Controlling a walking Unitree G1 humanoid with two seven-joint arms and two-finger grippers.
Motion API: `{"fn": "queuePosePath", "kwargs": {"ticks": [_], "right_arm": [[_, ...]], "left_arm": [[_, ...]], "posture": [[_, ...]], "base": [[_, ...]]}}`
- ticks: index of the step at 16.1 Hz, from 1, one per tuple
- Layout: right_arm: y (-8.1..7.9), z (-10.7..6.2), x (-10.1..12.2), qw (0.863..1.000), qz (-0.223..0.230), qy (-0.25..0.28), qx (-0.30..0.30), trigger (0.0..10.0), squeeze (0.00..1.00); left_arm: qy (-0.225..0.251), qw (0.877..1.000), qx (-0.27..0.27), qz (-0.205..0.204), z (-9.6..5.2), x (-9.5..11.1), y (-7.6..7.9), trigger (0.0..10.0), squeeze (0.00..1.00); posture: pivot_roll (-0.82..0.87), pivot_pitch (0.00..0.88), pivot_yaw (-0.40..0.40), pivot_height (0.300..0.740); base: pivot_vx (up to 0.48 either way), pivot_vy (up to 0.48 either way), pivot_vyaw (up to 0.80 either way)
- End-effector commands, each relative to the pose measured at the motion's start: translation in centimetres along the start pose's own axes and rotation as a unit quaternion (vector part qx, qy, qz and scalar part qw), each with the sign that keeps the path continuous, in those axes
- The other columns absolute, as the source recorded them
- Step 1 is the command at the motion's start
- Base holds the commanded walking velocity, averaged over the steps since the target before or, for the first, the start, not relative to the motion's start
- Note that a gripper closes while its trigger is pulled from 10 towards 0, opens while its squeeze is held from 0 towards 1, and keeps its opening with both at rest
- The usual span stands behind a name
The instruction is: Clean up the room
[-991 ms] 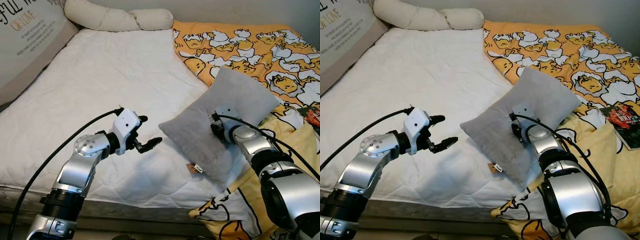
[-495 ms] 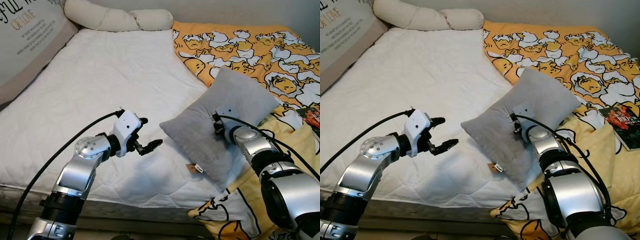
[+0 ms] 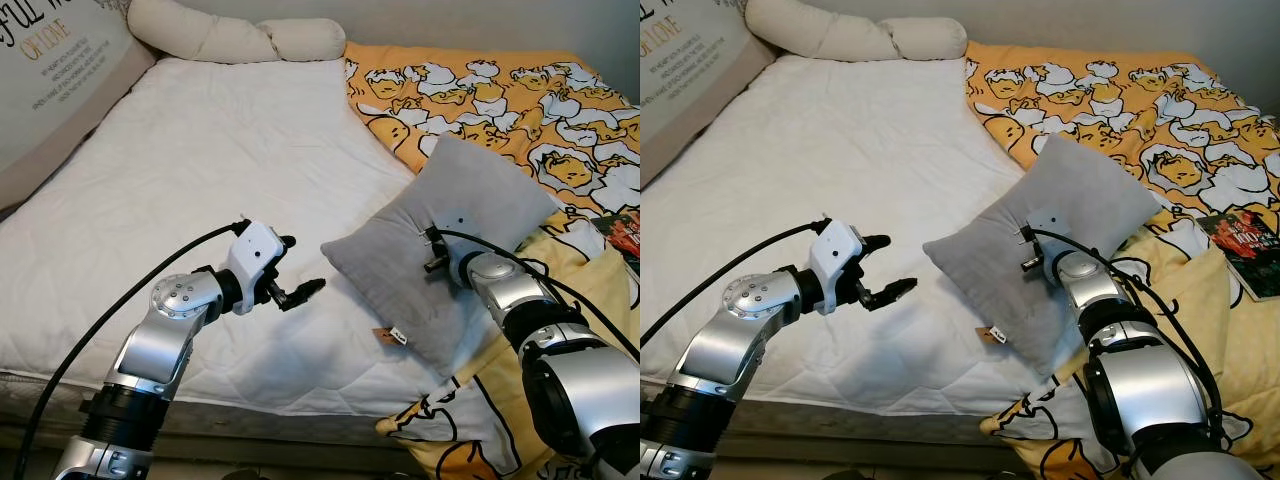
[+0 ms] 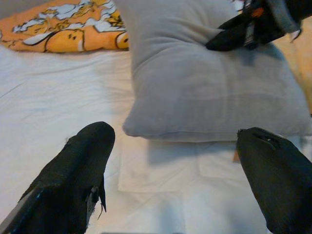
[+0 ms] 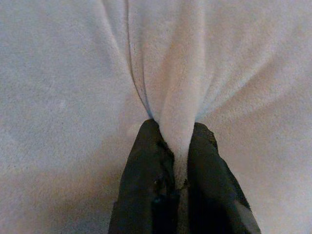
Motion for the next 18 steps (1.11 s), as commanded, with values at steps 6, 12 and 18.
{"fn": "queuePosePath", "kwargs": {"ticks": [6, 12, 18], "right_arm": [[2.2, -0.7, 1.4, 0.998, -0.011, 0.041, 0.052, 0.0, 0.00], [4.4, -2.9, 6.8, 0.965, 0.003, 0.204, 0.161, 0.0, 0.00], [2.7, -6.2, 9.4, 0.878, -0.061, 0.330, 0.342, 0.0, 0.00]], "left_arm": [[0.016, 0.998, 0.063, 0.007, -1.2, 0.8, -2.3, 10.0, 0.00], [0.034, 0.995, 0.093, 0.006, -1.4, 1.6, -3.2, 10.0, 0.00], [0.039, 0.995, 0.095, 0.013, -1.7, 2.0, -3.4, 10.0, 0.00]], "posture": [[-0.03, 0.000, -0.017, 0.740], [-0.03, 0.000, -0.012, 0.740], [-0.03, 0.000, -0.010, 0.740]], "base": [[0.000, 0.000, 0.00], [0.000, 0.000, 0.00], [0.000, 0.000, 0.00]]}}
Point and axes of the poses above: a point about 5 cm out from each wrist's last joint towards the gripper, its own z axis pointing out of the wrist towards the gripper, its own x axis along the axis of the wrist's last joint, y = z × x, the point moved 2 cm from there along z, pointing out of the wrist towards the gripper, and after that the axes turned 14 degrees about -z, right-handed, at the moved point
